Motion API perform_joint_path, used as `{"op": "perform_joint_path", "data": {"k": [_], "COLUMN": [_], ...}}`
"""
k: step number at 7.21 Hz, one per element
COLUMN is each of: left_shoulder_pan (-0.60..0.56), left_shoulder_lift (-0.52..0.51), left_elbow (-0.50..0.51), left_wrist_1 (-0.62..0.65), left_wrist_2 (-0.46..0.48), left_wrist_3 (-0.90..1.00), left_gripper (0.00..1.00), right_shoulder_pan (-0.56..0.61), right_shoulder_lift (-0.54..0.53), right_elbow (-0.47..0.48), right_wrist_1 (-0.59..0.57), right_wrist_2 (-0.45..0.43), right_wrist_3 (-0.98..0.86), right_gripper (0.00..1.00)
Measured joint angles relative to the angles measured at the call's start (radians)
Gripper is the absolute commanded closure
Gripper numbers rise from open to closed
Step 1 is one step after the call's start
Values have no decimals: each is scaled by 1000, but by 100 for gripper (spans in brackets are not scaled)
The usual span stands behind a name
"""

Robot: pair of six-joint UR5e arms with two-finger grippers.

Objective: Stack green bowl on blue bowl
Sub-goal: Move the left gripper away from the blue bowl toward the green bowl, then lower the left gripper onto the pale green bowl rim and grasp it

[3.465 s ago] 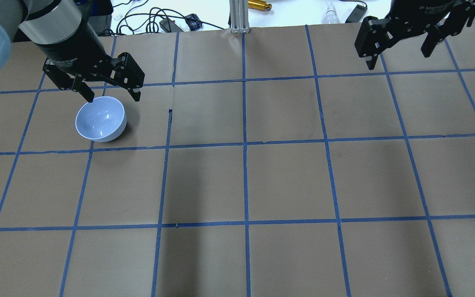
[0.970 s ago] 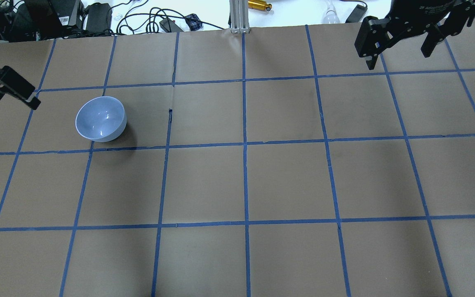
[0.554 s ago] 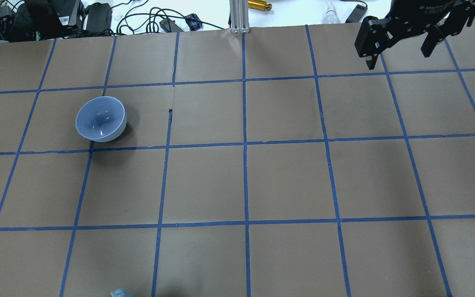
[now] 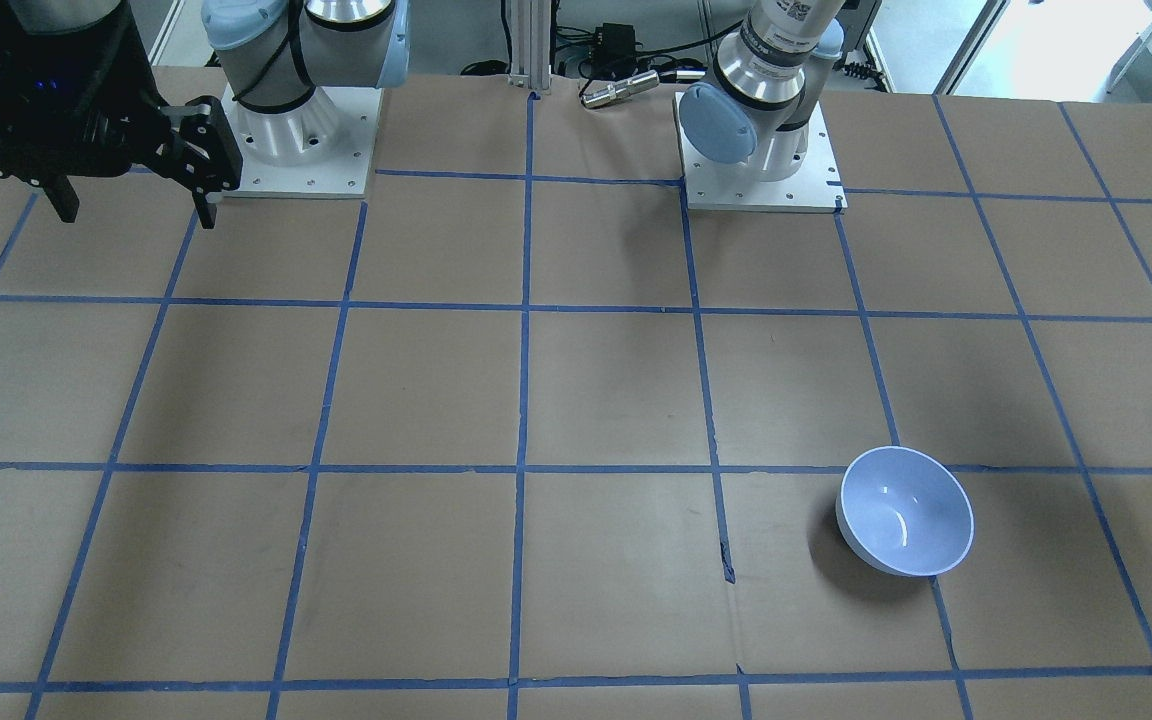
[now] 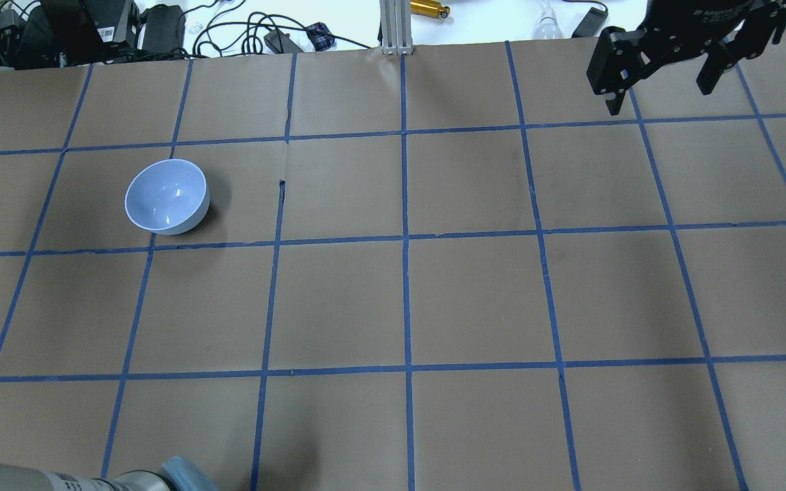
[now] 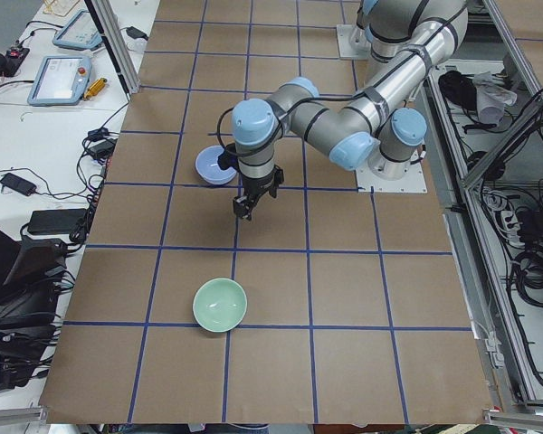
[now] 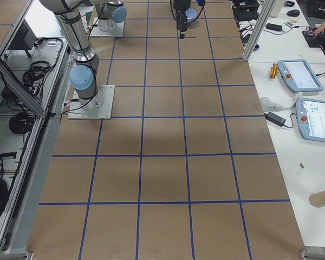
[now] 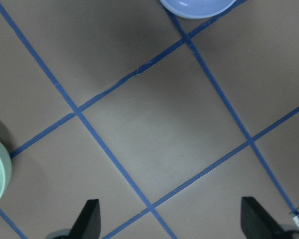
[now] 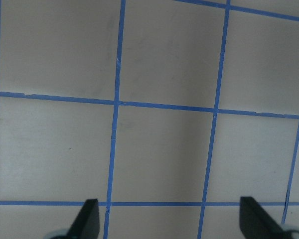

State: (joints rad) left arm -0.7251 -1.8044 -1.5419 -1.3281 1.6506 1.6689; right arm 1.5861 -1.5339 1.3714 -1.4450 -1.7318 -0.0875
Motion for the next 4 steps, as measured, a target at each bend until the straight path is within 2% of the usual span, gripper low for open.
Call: {"op": "perform_joint_path", "data": {"k": [2,4], "left_shoulder_pan": [59,120], "left_shoulder_lift": [-104,-193], "left_elbow": [-9,-4], "left_wrist_1": [192,251], "left_wrist_2": [-37,-68], "left_wrist_3": [231,408], "left_gripper": [0,0], "right_shoulder_pan": [0,0], "right_shoulder_lift": [0,0], "right_elbow": [0,0], "right_wrist_1": [0,0], "right_wrist_2": [0,0], "right_wrist_3": [0,0], "right_gripper": [0,0]}}
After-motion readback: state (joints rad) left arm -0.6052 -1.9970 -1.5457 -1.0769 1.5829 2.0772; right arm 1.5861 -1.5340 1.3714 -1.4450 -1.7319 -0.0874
